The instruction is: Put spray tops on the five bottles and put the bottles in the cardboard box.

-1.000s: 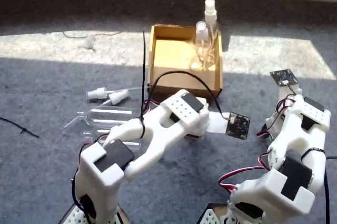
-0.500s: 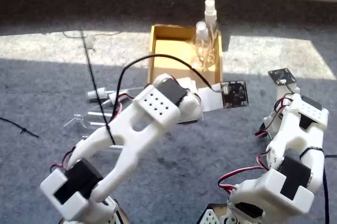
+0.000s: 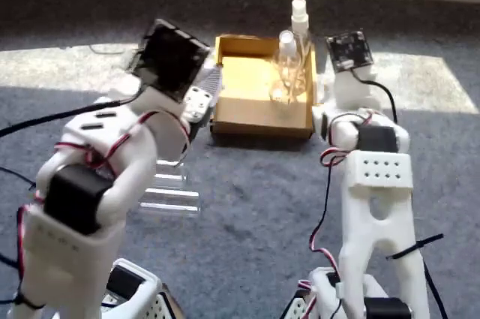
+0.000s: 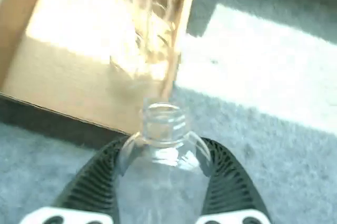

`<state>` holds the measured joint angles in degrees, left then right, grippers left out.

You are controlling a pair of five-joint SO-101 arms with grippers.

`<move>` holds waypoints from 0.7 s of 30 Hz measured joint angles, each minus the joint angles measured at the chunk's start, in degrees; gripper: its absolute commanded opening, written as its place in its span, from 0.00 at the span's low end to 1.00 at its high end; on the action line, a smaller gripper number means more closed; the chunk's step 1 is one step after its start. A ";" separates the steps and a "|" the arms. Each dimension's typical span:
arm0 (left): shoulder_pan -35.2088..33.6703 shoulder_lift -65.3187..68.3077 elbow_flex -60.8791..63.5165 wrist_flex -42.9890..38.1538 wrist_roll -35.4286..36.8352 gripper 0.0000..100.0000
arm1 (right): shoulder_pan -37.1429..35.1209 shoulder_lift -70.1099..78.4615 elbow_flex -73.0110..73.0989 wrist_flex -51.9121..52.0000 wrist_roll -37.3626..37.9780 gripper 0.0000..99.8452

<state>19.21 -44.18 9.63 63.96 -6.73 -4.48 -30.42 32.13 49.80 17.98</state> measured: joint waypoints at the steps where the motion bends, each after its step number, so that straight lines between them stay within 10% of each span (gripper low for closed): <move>1: -0.79 -2.11 0.00 -1.41 1.41 0.02 | -2.73 -1.41 1.14 -1.93 -0.62 0.00; 14: -5.45 -8.09 -5.80 -10.02 14.86 0.02 | -19.43 -21.71 36.75 -38.68 -1.67 0.00; 21: 0.00 -1.14 -5.80 -18.64 18.37 0.02 | -24.18 -39.65 50.29 -42.11 -1.67 0.00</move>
<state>19.21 -45.32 3.82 45.32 11.65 -28.66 -70.07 82.42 7.69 16.31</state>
